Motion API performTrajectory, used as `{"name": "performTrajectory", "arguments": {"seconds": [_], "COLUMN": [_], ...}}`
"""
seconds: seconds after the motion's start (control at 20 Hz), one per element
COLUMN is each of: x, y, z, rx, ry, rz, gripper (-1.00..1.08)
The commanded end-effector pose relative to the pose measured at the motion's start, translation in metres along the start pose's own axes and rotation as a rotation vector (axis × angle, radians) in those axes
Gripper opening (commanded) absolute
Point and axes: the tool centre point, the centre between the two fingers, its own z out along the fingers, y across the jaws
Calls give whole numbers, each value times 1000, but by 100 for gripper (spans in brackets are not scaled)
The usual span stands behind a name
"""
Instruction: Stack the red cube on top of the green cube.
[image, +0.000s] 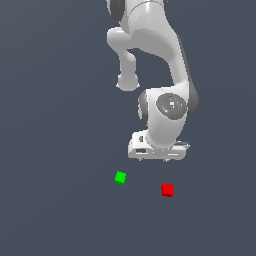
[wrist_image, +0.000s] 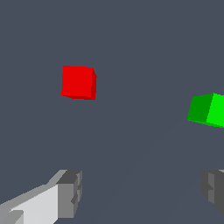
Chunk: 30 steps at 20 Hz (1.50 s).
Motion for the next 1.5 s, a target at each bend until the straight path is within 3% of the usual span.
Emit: {"name": "performTrajectory", "arguments": {"seconds": [0.0, 0.8, 1.45], "x": [11, 62, 82], "y": [-9, -50, -64], "z": [7, 40, 52], "rx": [-1, -4, -5], "ry": [1, 2, 3], "rz": [8, 42, 55], "gripper": [100, 100, 100]}}
